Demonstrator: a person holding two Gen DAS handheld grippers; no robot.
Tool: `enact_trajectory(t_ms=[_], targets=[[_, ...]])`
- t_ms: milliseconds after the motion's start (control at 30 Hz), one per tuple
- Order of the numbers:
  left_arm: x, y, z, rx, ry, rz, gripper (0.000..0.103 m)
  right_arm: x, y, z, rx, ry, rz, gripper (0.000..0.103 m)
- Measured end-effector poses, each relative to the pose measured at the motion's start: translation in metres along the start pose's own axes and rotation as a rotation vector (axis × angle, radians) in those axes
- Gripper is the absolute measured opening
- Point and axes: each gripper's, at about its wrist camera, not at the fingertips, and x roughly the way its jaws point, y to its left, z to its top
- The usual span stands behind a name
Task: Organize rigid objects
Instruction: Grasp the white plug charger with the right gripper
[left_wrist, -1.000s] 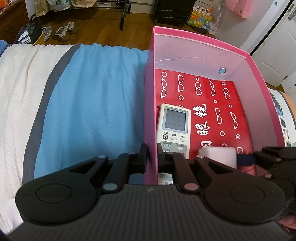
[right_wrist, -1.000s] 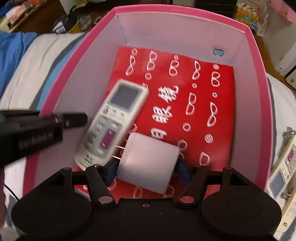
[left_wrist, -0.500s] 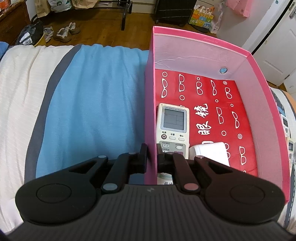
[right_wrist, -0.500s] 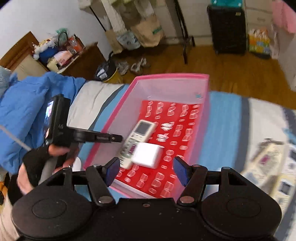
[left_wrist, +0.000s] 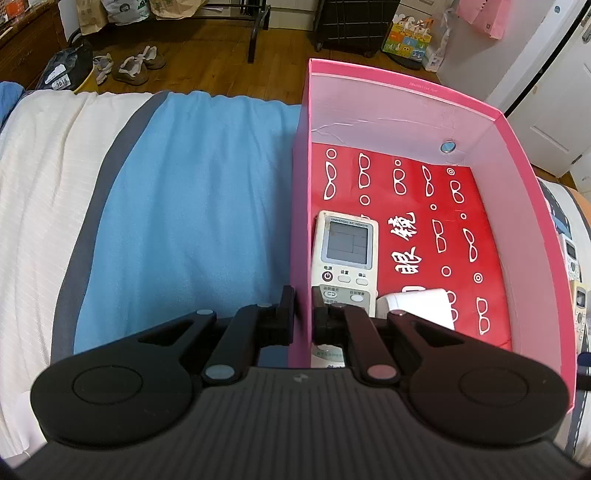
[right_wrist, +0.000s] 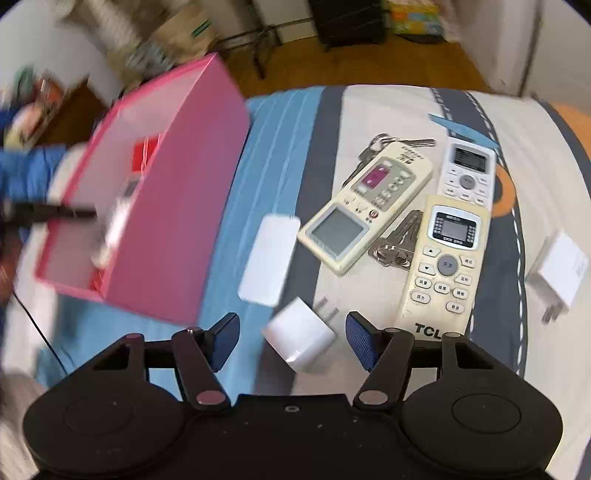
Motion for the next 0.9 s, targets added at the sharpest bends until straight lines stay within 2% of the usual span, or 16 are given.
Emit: enact_trajectory(t_ms=[167,300,367,467,500,533,700,900], targets=[[0.000,0.000,0.000,0.001,-0.001,0.000,0.006,0.016,0.017,-0.007,-0.112,0.043,-0.022,0.069],[0.001,0.000,0.000,0.001,0.001,0.000,0.006,0.037,0.017,-0.008,-0.086,0.080,-0.086,0.069],[0.001,-0.001,0.000,0.003,0.000,0.003,0.006,0.049,0.015,-0.008,-0.058,0.080,-0.091,0.072],[0.001,-0.001,0.000,0.004,0.000,0.002,0.006,0.053,0.014,-0.003,-0.029,0.040,-0.090,0.071],[0.001,-0.001,0.000,0.004,-0.001,0.002,0.006,0.051,0.014,-0.001,-0.020,0.020,-0.090,0.069],[0.001,-0.001,0.000,0.003,-0.001,0.002,0.006,0.050,0.013,0.001,-0.010,0.010,-0.097,0.060],[0.000,-0.001,0.000,0.006,-0.002,0.005,0.006,0.041,0.012,-0.005,-0.010,-0.004,-0.116,0.056],[-0.002,-0.002,-0.002,0.006,-0.004,0.013,0.006,0.020,0.023,-0.010,-0.010,-0.054,-0.081,0.052]])
